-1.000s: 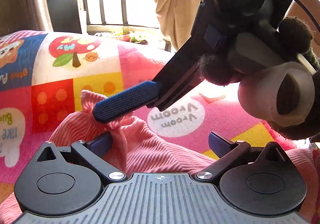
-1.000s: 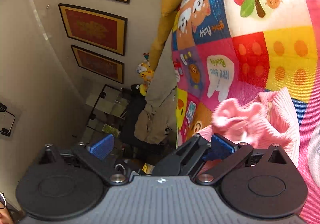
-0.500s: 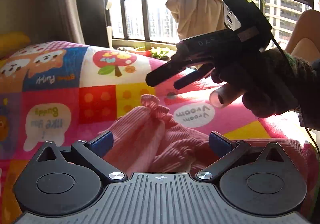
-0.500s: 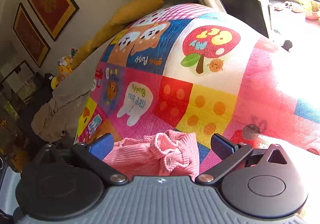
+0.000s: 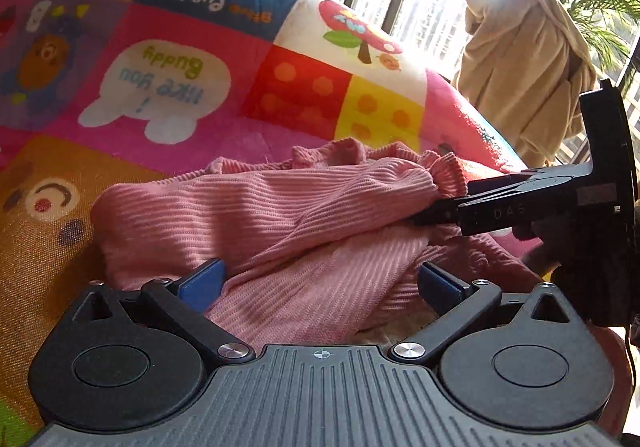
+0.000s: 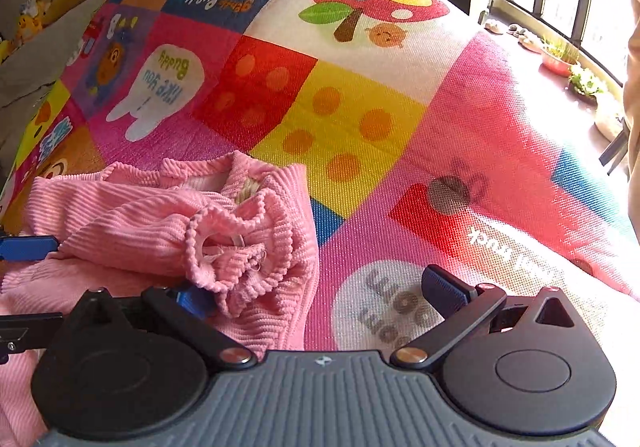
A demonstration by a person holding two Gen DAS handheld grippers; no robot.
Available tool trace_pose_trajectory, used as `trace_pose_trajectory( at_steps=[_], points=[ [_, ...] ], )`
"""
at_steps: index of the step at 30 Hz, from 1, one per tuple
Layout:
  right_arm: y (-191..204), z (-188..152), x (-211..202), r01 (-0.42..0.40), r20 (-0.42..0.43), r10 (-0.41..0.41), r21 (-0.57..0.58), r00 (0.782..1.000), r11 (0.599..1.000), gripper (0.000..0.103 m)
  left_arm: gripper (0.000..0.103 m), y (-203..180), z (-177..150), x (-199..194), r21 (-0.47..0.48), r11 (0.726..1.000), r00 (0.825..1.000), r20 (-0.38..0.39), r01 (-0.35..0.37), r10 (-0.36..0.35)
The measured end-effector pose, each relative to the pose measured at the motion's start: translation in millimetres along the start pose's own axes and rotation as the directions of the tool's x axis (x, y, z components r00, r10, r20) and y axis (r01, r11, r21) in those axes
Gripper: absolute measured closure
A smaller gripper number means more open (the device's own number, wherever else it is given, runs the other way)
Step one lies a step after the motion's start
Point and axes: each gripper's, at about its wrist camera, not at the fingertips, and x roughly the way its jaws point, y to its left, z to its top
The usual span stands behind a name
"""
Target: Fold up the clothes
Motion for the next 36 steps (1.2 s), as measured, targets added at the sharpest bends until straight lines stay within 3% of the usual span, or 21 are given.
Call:
trace_pose_trajectory(
  at_steps=[3,7,11,14,17,20,23,26,31,36],
  points=[
    [5.7,-0.7,0.2,0.018,0.001,-0.018,-0.02,1.0,1.0,0.0,0.0,-5.3,-1.1,1.9,0.019,1.0,1.0,-0.008,-0.022,0.022],
    [-0.5,6.9,-0.2,-0.032,-0.03,0.031,-0.023,0.999,0.999,0.0,0.0,-11.2,-4.2,3.8,0.06,0.997,0.999,-0.015,-0.041,0.042],
    [-4.9,9.7,-30.5,-0.074,0.112,0.075,-0.017,0.991,0.997,0.0,0.0,-9.3,-6.1,3.4,0.067,0.997,1.0,-0.015,-0.023,0.024],
    [10.0,12.7,-44.0,-0.012,0.208,0.029,-0.08,0.978,0.997,0.0,0.0,-3.8,-6.2,0.8,0.046,0.999,1.0,-0.01,0.011,-0.01],
    [23.2,17.7,-27.1,0.131,0.176,-0.103,-0.159,0.979,0.979,0.0,0.0,3.4,-4.3,-3.8,0.019,0.998,0.998,-0.01,0.058,-0.057],
    [18.3,15.3,-14.0,0.234,0.167,-0.203,-0.194,0.965,0.953,0.0,0.0,16.7,2.3,-26.0,-0.055,0.984,0.985,0.015,0.172,-0.171],
    [-0.5,12.5,-23.5,0.237,0.164,-0.211,-0.158,0.964,0.959,0.0,0.0,32.2,8.5,-55.0,-0.121,0.965,0.972,0.085,0.231,-0.221],
    [-15.5,10.3,-49.2,0.234,0.218,-0.202,-0.132,0.955,0.963,0.0,0.0,42.7,10.7,-70.9,-0.159,0.972,0.981,0.115,0.173,-0.156],
    [-36.0,15.7,-90.9,0.092,0.262,-0.071,-0.069,0.962,0.993,0.0,0.0,58.4,8.2,-77.0,-0.229,0.971,0.991,0.131,0.071,-0.042],
    [-36.0,24.8,-97.7,-0.064,0.264,0.063,-0.007,0.963,0.998,0.0,0.0,81.0,4.2,-83.7,-0.377,0.926,0.985,0.163,0.012,0.054]
  ],
)
